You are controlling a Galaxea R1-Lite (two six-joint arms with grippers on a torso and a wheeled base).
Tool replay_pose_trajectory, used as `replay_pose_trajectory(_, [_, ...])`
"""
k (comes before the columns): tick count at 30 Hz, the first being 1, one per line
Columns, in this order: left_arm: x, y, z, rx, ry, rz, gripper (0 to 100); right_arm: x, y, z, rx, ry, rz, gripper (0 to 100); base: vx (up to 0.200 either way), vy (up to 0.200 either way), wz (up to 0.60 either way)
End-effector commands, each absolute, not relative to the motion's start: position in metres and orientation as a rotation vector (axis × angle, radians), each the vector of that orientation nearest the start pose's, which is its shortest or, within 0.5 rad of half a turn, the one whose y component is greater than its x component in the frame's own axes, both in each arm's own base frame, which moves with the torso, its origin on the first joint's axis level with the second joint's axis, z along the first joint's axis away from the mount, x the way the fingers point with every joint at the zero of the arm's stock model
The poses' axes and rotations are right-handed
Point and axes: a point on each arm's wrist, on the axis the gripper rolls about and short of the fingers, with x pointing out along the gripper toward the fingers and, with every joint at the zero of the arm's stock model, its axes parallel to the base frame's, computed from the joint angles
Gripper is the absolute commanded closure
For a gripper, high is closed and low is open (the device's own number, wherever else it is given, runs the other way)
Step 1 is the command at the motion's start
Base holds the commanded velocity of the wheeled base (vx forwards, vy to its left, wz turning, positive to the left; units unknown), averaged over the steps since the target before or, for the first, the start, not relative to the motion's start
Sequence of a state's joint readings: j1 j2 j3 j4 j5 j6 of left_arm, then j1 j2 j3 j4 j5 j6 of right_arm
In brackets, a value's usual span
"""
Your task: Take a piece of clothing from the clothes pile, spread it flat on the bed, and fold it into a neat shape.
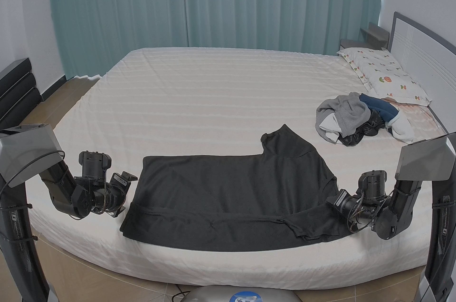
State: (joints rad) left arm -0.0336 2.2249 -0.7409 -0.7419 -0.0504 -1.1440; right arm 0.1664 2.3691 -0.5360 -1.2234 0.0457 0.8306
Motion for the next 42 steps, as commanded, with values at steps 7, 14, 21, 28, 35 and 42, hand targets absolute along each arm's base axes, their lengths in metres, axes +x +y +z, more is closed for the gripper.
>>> replay_pose_trajectory(7, [0.348, -0.013, 0.002, -1.095, 0.703, 0.352, 0, 0.325, 0.054, -0.039, 0.773, 0.649, -0.065, 100, 0.000, 0.000, 0.00])
replay_pose_trajectory(14, [0.348, -0.013, 0.002, -1.096, 0.702, 0.352, 0, 0.325, 0.051, -0.039, 0.776, 0.646, -0.074, 100, 0.000, 0.000, 0.00])
replay_pose_trajectory(21, [0.348, -0.013, 0.003, -1.102, 0.700, 0.350, 0, 0.325, 0.047, -0.032, 0.803, 0.603, -0.069, 0, 0.000, 0.000, 0.00])
replay_pose_trajectory(28, [0.347, -0.011, 0.005, -1.111, 0.699, 0.350, 0, 0.321, 0.028, -0.011, 0.940, 0.518, -0.044, 0, 0.000, 0.000, 0.00])
replay_pose_trajectory(35, [0.347, -0.010, 0.009, -1.140, 0.688, 0.351, 0, 0.316, 0.019, -0.006, 1.092, 0.548, 0.029, 0, 0.000, 0.000, 0.00])
replay_pose_trajectory(42, [0.346, -0.008, 0.010, -1.154, 0.682, 0.357, 0, 0.316, 0.009, -0.007, 1.177, 0.569, 0.045, 0, 0.000, 0.114, 0.00])
